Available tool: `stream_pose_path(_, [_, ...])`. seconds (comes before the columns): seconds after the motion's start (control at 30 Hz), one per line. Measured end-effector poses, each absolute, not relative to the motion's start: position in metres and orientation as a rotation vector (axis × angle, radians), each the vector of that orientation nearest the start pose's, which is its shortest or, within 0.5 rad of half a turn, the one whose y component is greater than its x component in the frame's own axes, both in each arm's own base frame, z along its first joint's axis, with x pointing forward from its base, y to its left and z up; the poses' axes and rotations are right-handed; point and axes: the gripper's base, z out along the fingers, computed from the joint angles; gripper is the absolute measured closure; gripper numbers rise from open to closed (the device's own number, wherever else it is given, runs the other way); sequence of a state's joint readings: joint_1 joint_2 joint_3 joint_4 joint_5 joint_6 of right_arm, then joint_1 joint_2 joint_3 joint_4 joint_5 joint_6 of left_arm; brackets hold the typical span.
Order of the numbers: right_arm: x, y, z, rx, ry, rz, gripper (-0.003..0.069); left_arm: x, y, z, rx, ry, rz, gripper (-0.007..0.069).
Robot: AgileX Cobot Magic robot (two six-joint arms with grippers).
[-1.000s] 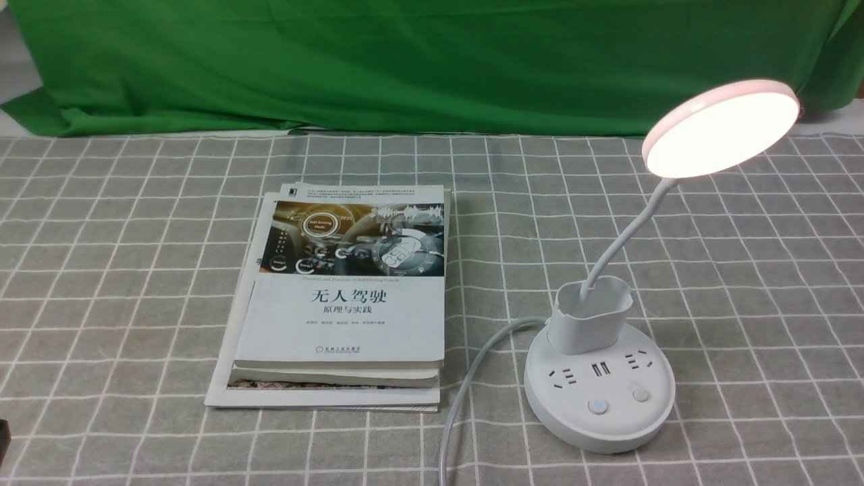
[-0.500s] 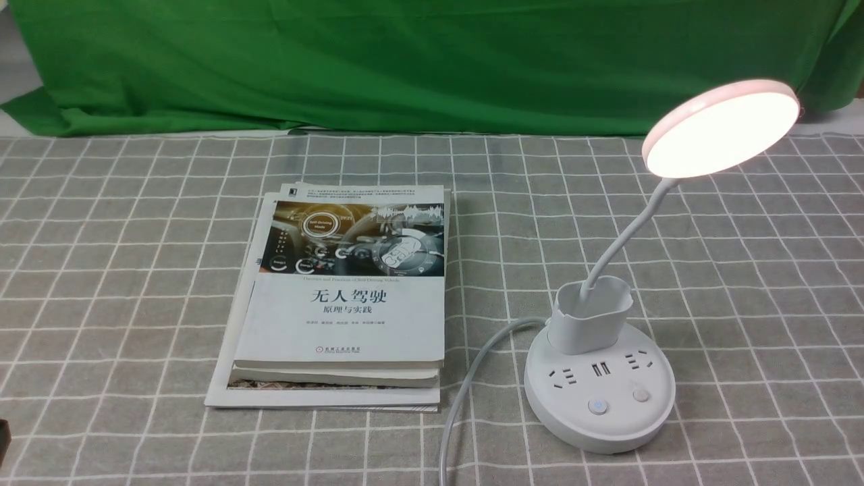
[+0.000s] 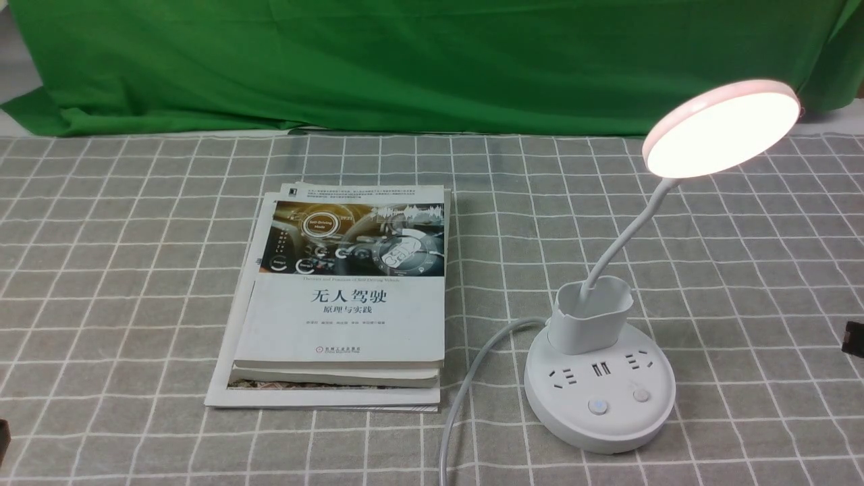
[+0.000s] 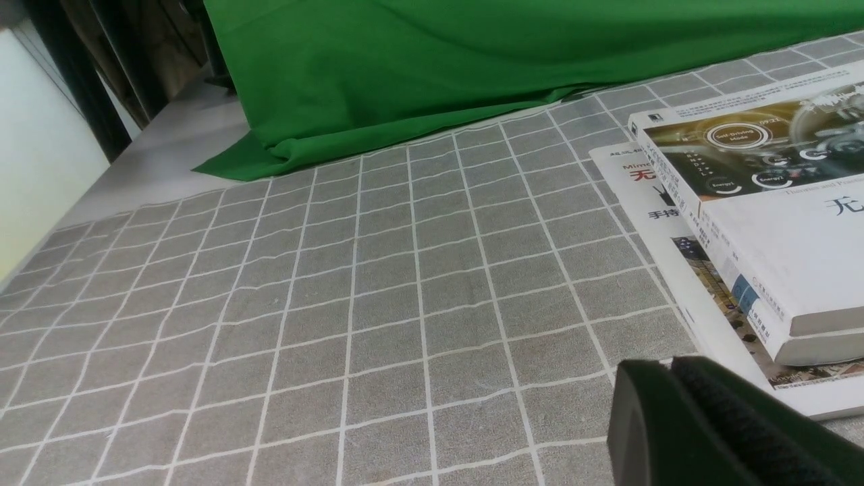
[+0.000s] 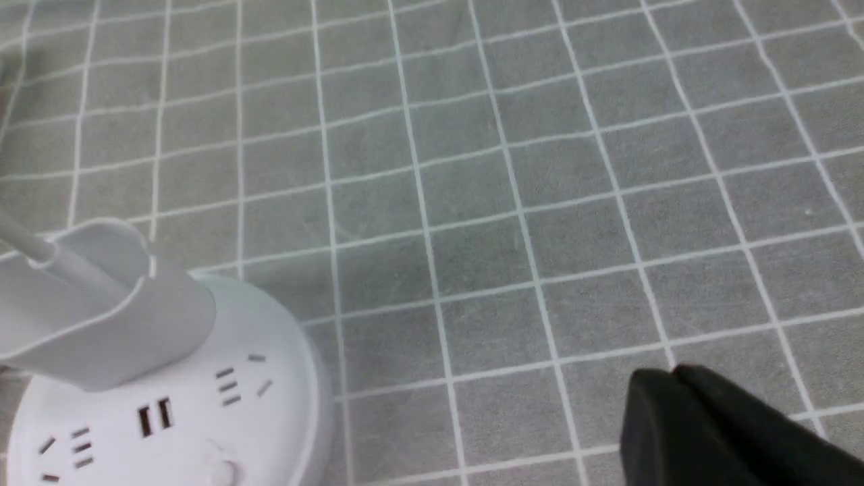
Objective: Turn off the desk lamp on the grey coffee tablecloth by hand.
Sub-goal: 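Press the power button on the lamp base to turn the lamp off with the right gripper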
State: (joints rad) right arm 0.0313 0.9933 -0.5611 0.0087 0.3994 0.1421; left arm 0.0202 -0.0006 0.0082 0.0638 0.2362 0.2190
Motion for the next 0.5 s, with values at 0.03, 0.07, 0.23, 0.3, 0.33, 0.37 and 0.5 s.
stream_pose_path(0.03, [0.189, 0.006, 0.255, 0.136, 2.313, 0.096, 0.0608, 0.056, 0.002, 0.189, 0.214, 1.719, 0.235, 0.0604])
stream_pose_path(0.07, [0.196, 0.007, 0.255, 0.139, 2.352, 0.096, 0.061, 0.056, 0.002, 0.189, 0.214, 1.719, 0.235, 0.0604])
stream_pose_path(0.23, [0.212, 0.018, 0.245, 0.062, 2.472, 0.115, 0.0617, 0.056, 0.002, 0.189, 0.214, 1.719, 0.235, 0.0604])
stream_pose_path(0.3, [0.217, 0.027, 0.241, -0.007, 2.518, 0.124, 0.0617, 0.056, 0.002, 0.189, 0.214, 1.72, 0.235, 0.0604])
stream_pose_path(0.33, [0.22, 0.031, 0.24, -0.032, 2.531, 0.128, 0.0617, 0.056, 0.002, 0.189, 0.214, 1.719, 0.235, 0.0604])
stream_pose_path(0.37, [0.222, 0.035, 0.238, -0.057, 2.548, 0.131, 0.0617, 0.056, 0.002, 0.189, 0.214, 1.719, 0.235, 0.0604])
stream_pose_path(0.5, [0.233, 0.055, 0.236, -0.16, 2.576, 0.156, 0.0619, 0.056, 0.002, 0.189, 0.214, 1.719, 0.235, 0.0604])
